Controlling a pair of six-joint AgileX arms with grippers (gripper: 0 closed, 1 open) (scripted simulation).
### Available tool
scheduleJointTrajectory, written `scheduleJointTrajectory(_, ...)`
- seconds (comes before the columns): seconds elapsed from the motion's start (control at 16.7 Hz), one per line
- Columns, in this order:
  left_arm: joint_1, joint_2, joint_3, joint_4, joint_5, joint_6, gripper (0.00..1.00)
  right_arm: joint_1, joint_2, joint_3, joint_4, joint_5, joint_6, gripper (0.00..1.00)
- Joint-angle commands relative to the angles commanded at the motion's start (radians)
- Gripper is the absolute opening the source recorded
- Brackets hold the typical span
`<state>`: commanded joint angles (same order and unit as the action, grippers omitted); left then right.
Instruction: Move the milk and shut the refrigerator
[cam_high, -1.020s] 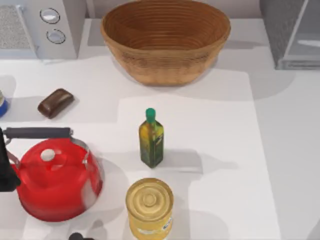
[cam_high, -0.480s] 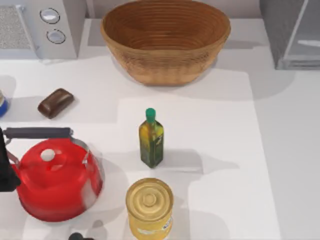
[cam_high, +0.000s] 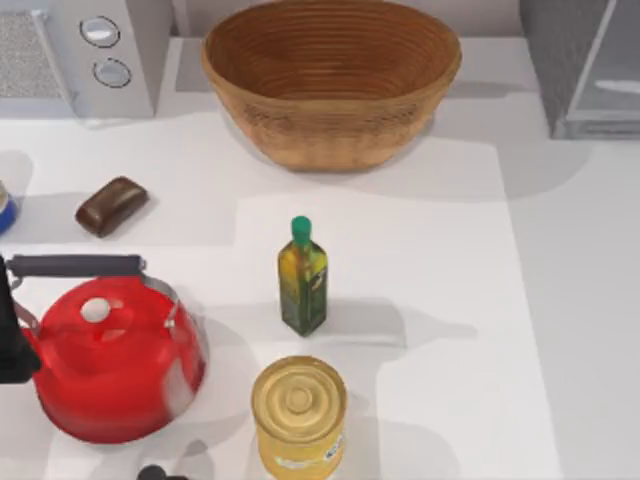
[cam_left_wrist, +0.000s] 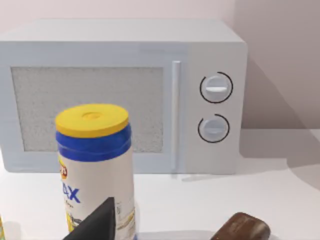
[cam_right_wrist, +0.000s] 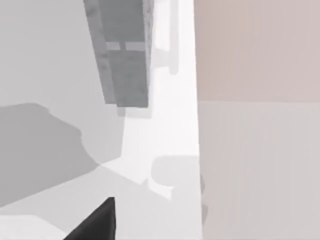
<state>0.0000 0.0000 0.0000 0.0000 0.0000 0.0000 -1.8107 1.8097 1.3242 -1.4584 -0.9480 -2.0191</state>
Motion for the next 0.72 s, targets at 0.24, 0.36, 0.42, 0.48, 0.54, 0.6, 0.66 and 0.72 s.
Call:
scheduleJointTrajectory(0.24,0.0,0.0,0.0,0.0,0.0,0.0,1.0,0.015,-0.003,0.001,0.011,0.003,0.012,1.0)
scheduleJointTrajectory(0.36,0.0,0.0,0.0,0.0,0.0,0.0,1.0,0.065,-0.004,0.019,0.065,0.007,0.058,1.0)
scheduleJointTrajectory(0.42,0.0,0.0,0.0,0.0,0.0,0.0,1.0,0.103,-0.006,0.032,0.108,0.01,0.096,1.0)
scheduleJointTrajectory(0.48,0.0,0.0,0.0,0.0,0.0,0.0,1.0,0.15,-0.007,0.046,0.16,0.012,0.146,1.0)
scheduleJointTrajectory(0.54,0.0,0.0,0.0,0.0,0.0,0.0,1.0,0.203,-0.009,0.06,0.219,0.015,0.206,1.0)
scheduleJointTrajectory(0.6,0.0,0.0,0.0,0.0,0.0,0.0,1.0,0.259,-0.009,0.073,0.284,0.018,0.277,1.0)
scheduleJointTrajectory(0.66,0.0,0.0,0.0,0.0,0.0,0.0,1.0,0.32,-0.01,0.084,0.353,0.02,0.358,1.0)
scheduleJointTrajectory(0.72,0.0,0.0,0.0,0.0,0.0,0.0,1.0,0.382,-0.009,0.091,0.424,0.024,0.449,1.0)
